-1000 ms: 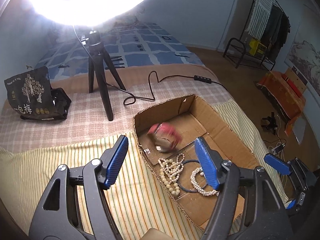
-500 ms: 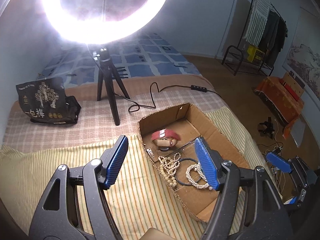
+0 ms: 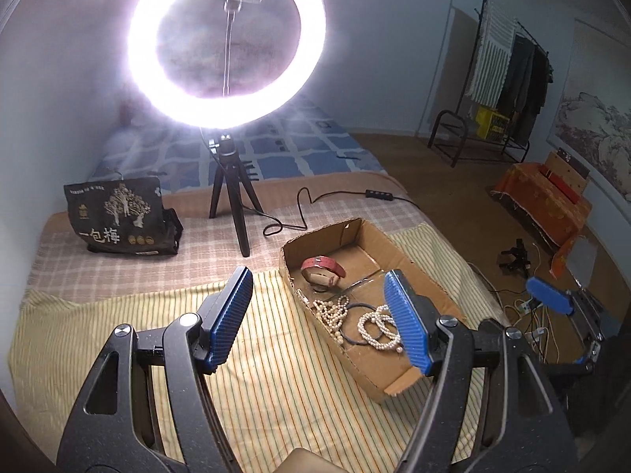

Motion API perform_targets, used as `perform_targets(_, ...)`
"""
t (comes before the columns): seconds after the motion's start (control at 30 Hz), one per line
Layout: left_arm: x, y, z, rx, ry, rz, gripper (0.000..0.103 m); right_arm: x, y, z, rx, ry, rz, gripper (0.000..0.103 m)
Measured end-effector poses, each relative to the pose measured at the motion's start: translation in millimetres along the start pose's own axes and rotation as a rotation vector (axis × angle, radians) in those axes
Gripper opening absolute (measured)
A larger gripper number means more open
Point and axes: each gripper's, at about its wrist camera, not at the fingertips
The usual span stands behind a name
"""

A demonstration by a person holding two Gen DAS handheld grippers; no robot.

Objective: Organize jewelry

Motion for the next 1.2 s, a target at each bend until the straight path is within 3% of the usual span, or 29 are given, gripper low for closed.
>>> perform_targets(0.1,-5,-17,1,-0.011,0.001,-0.016,0.072,1,-11,1,-0.028,0.010,-0.015,0.081)
perform_targets(0.2,-11,-33,2,-0.016,0.010,-0.039,0.083,0,-17,1,-0.044,0.015,-0.016,0.081)
perform_targets(0.33,-20,-52,3,-0.013,0.027,-0.065,0.084,-1,-25,7,-0.067,0.002,-0.011,0.081)
perform_targets(0.43,-29,-60,7,-0.010,0.029,-0.069,0.091,-2,-32,11,-0.083,-0.005,-0.012,0.081)
perform_targets(0.77,-54,-79,7,0.031,0.113,-0.092,0.092,-3,-51,17,-0.107,-0.002,-0.067,0.081)
perform_targets(0.83,-58,-80,6,0.037,0.129,-0.089,0.094,-3,-54,18,-0.112,0.003,-0.079,0.081)
perform_targets(0.9,-62,-81,6,0.046,0.141,-0.090,0.101,-3,-55,18,-0.113,0.005,-0.088,0.081)
perform_targets(1.2,-68,-87,8,0.090,0.167,-0.126,0.103,-2,-55,26,-0.109,-0.004,-0.105,0.081)
Point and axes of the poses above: each gripper's, at about its wrist camera, not at the fingertips, and y roughly the way its jaws point, z to its left, x to its top, and after that the axes turned 11 degrees about -y, right-handed
